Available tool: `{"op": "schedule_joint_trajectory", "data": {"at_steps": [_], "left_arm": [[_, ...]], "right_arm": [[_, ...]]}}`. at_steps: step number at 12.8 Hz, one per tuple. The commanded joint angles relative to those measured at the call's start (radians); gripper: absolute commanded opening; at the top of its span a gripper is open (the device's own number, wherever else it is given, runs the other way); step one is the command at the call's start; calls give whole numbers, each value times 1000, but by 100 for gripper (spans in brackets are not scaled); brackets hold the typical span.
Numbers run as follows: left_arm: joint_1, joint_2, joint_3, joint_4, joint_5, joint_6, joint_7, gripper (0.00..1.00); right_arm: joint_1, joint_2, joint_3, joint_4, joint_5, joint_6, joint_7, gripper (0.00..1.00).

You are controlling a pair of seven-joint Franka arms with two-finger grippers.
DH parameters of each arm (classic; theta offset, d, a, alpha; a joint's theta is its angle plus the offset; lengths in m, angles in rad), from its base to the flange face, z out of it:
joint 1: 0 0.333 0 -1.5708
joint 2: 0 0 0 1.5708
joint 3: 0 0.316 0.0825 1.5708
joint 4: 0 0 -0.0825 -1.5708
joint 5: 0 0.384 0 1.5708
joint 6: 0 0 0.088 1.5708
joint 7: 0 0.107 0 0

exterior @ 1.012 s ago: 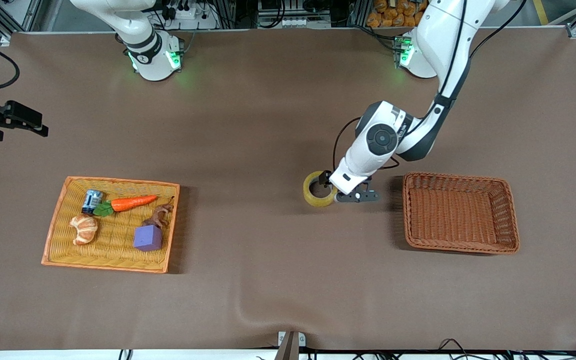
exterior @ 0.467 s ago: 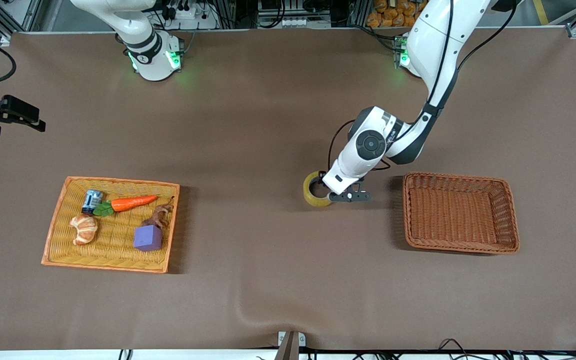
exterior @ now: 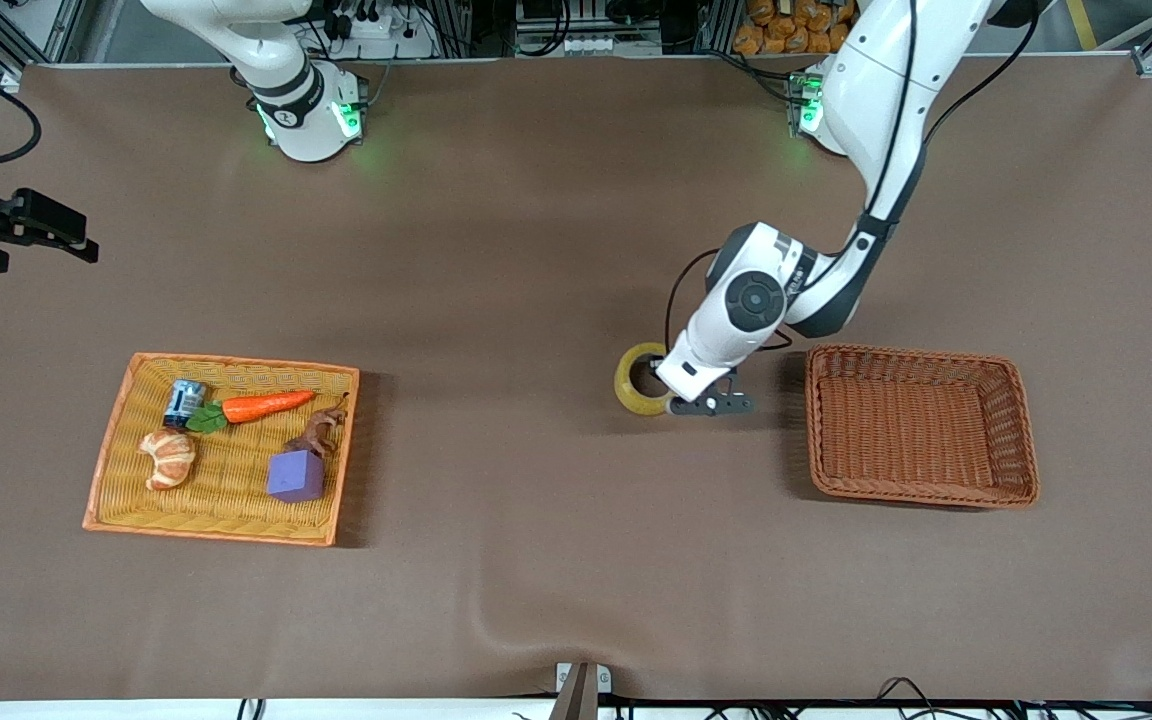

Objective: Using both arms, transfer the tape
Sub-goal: 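Grasp the tape roll rim with the left gripper, then carry the tape roll into the wicker basket with the left gripper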

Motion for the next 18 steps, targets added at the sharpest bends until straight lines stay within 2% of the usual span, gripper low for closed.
{"op": "schedule_joint_trajectory", "data": {"at_steps": [1, 3, 4, 9, 14, 15, 16, 17, 18], "left_arm": [[106, -100, -6, 99, 23, -231, 13, 0], [194, -117, -7, 194, 23, -385, 103, 0], [238, -117, -6, 217, 22, -416, 163, 0], [477, -77, -3, 213, 26, -413, 503, 0], [561, 29, -3, 208, 84, -344, 556, 0], [562, 35, -3, 208, 106, -329, 555, 20], [564, 41, -1, 210, 109, -327, 550, 79], [567, 40, -1, 215, 117, -324, 553, 100], [570, 29, 0, 219, 144, -324, 553, 100]], "right_arm": [[-11, -29, 17, -23, -13, 9, -9, 100], [-11, -29, 13, -21, -12, 7, -11, 100], [-12, -29, 13, -23, -12, 4, -17, 100], [-17, -29, 10, -23, -10, 3, -22, 100], [-11, -21, 13, -23, -10, -3, -18, 100], [-11, -20, 13, -23, -10, -2, -20, 100], [-11, -20, 13, -21, -10, -3, -22, 100], [-12, -23, 13, -21, -10, -2, -22, 100], [-12, -24, 13, -20, -10, -2, -22, 100]]}}
